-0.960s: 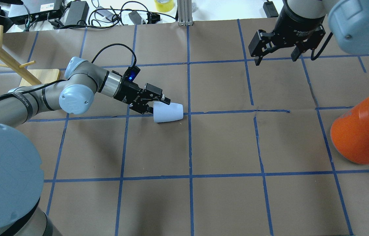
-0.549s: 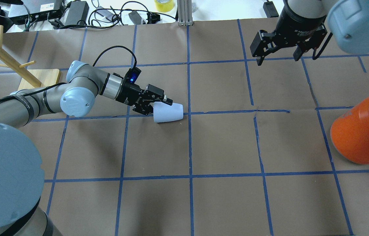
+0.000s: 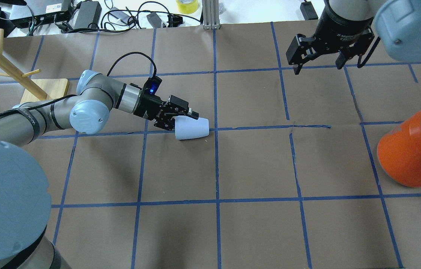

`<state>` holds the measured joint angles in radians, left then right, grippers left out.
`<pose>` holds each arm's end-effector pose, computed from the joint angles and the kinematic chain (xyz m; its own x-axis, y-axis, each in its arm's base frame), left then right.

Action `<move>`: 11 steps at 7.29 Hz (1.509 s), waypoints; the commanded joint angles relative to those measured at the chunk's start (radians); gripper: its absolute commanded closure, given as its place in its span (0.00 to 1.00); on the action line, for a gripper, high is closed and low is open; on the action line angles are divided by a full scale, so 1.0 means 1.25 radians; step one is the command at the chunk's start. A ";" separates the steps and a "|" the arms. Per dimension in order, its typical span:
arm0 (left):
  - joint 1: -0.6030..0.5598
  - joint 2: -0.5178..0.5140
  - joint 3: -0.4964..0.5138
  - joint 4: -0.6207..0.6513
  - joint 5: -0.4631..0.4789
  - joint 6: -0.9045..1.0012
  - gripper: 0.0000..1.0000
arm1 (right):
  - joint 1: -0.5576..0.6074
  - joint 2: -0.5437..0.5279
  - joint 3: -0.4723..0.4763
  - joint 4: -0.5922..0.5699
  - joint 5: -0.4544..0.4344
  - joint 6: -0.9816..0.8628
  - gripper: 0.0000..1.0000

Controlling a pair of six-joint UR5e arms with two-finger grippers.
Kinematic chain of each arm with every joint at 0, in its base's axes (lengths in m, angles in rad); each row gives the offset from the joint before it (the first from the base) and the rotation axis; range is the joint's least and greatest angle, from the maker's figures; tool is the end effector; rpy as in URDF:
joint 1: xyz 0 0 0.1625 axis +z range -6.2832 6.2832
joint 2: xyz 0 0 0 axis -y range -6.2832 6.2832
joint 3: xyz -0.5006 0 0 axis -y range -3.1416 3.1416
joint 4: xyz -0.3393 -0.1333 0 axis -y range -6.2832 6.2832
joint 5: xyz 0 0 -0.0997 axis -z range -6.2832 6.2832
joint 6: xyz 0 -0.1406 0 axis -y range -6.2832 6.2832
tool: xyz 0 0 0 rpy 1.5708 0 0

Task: Flip cup
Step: 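Lift the cup with the left gripper and swing it upright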

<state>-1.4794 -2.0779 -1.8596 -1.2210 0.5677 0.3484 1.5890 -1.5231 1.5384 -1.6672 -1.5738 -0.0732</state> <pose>-0.2017 -0.5586 0.2465 -0.5002 -0.0799 0.8622 0.0941 0.9848 0.1459 0.1415 -0.4714 0.5253 -0.9958 -0.0908 0.0089 -0.0912 0.9926 -0.0806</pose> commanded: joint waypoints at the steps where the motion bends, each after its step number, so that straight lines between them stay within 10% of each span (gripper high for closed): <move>1: -0.001 0.007 -0.001 0.000 -0.003 0.000 0.79 | 0.000 0.000 0.001 0.001 0.001 -0.002 0.00; 3: -0.001 0.009 -0.001 0.000 -0.003 0.000 1.00 | 0.000 -0.001 0.001 0.001 0.001 -0.003 0.00; 7: -0.003 0.052 0.015 0.012 0.023 -0.066 1.00 | 0.000 0.000 0.001 0.001 0.001 -0.003 0.00; 11: -0.025 0.149 0.150 0.012 0.381 -0.151 1.00 | 0.000 -0.001 0.001 0.001 0.001 -0.005 0.00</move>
<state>-1.5004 -1.9272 -1.7158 -1.2089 0.9097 0.1788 1.5892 -1.5247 1.5401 -1.6659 -1.5723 -0.0781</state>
